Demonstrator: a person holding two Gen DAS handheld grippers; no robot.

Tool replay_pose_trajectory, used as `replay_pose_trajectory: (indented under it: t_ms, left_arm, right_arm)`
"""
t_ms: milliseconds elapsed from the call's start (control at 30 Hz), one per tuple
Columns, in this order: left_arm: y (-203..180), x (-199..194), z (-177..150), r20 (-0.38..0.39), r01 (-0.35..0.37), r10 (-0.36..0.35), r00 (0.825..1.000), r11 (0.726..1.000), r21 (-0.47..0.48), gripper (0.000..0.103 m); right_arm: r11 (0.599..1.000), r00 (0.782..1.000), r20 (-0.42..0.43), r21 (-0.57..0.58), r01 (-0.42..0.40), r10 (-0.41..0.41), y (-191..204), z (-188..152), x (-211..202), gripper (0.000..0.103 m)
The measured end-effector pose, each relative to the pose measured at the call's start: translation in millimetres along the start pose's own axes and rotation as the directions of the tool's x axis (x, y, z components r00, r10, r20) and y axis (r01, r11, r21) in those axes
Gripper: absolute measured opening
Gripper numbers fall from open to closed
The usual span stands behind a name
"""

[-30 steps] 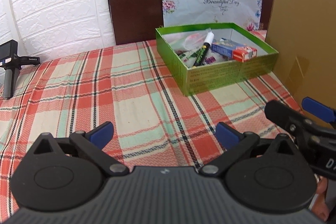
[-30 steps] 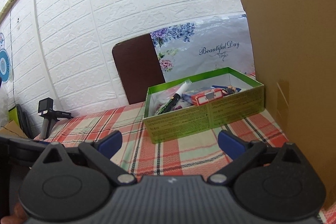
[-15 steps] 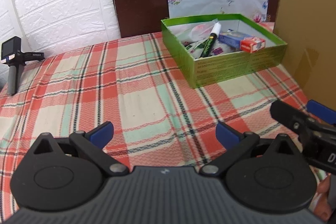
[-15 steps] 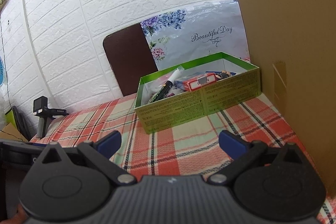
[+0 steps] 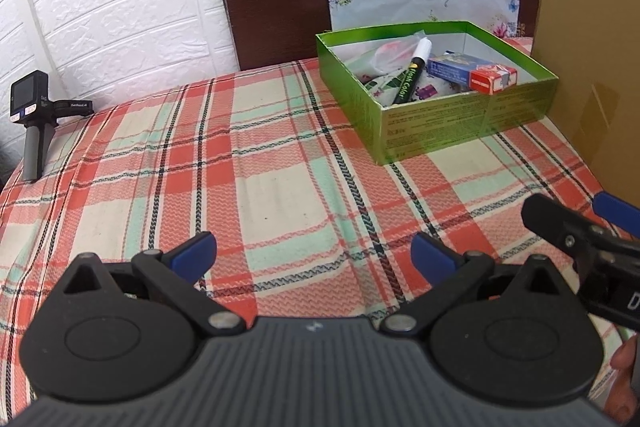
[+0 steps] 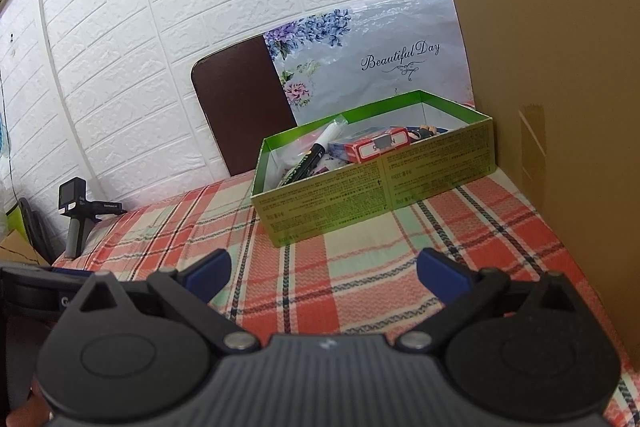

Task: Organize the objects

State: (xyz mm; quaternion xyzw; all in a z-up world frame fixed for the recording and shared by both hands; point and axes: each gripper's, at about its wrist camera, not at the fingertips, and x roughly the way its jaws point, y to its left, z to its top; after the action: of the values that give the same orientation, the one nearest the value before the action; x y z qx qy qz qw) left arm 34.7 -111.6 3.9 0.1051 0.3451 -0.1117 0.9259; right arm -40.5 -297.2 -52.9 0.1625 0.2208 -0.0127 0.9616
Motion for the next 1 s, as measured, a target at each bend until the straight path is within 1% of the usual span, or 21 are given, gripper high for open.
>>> replay_pose_trajectory:
  t_ms: [133, 267, 567, 1000]
  left_arm:
    - [-1.8, 2.8, -0.7, -0.027, 0.002, -0.002, 1.000, 1.000, 0.004, 0.103]
    - [-0.6, 5.4, -1.5, -0.051, 0.019, -0.019, 0.998, 1.000, -0.017, 0.103]
    - [-4.7, 7.4, -2.4, -0.059, 0.017, -0.016, 0.998, 1.000, 0.005, 0.103]
    - [-6.6, 12.3, -4.0, -0.086, 0.026, -0.026, 0.996, 1.000, -0.001, 0.103]
  right_arm:
    - [1.000, 1.000, 0.000, 0.000, 0.006, -0.006, 1.5, -0.8, 0.3, 0.103]
    - [1.000, 1.000, -0.002, 0.002, 0.011, -0.011, 0.9, -1.4, 1.1, 0.103]
    - [1.000, 1.000, -0.009, 0.003, 0.015, -0.015, 1.1, -3.3, 2.9, 0.103]
    - [1.000, 1.000, -0.014, 0.010, 0.022, -0.022, -0.4, -4.6, 3.8, 0.103]
